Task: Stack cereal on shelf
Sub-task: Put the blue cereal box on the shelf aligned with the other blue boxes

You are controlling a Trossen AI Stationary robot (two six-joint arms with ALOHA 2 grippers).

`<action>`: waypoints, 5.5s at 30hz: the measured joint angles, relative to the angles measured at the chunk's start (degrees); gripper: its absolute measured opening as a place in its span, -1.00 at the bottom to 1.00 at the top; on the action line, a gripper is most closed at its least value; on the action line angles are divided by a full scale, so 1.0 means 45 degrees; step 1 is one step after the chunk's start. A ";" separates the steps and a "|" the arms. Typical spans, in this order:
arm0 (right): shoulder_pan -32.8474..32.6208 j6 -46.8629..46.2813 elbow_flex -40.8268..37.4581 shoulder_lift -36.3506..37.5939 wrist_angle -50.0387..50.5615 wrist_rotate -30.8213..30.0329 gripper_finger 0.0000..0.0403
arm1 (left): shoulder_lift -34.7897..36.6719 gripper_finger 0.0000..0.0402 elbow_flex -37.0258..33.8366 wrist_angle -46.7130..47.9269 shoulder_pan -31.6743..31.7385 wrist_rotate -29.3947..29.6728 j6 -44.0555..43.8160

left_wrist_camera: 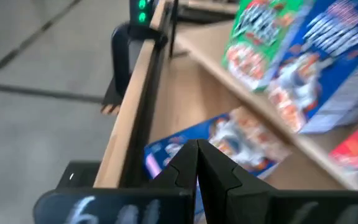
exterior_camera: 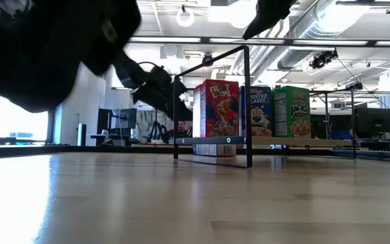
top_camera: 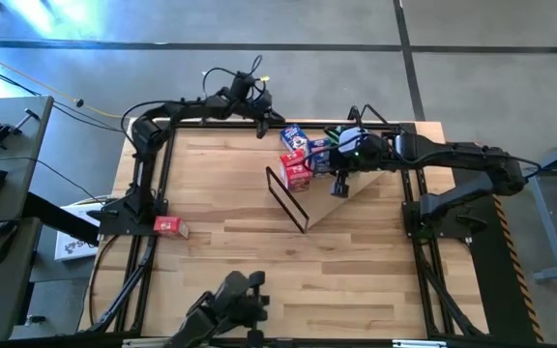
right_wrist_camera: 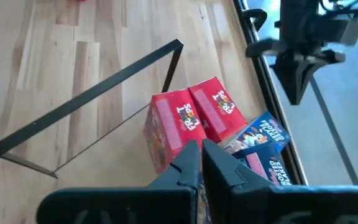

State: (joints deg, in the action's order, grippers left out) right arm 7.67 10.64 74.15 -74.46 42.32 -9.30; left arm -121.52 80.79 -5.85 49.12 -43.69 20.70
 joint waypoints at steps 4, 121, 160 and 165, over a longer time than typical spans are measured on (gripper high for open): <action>0.0140 0.0192 0.0000 -0.0024 -0.0012 -0.0042 -1.00 | -0.0806 -1.00 0.1078 0.1452 -0.0110 0.0577 0.0807; 0.0873 0.1980 0.0000 -0.0038 0.0632 0.0414 -1.00 | 0.4218 -1.00 -0.4905 0.7105 -0.2457 0.5705 0.3172; -0.1672 0.0569 0.0000 -0.0038 0.1506 -0.0166 -1.00 | 0.5712 -1.00 -0.8849 0.0208 -1.0401 0.4210 -0.3838; -0.3497 -0.1238 0.0000 -0.0033 0.1997 -0.1752 -1.00 | 0.5731 -1.00 -0.8804 -0.0550 -1.1704 0.4443 -0.4746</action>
State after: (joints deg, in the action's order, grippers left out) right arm -8.07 5.07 74.15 -74.61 51.31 -17.19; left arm -95.73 41.17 -8.33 -3.54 -23.69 -0.65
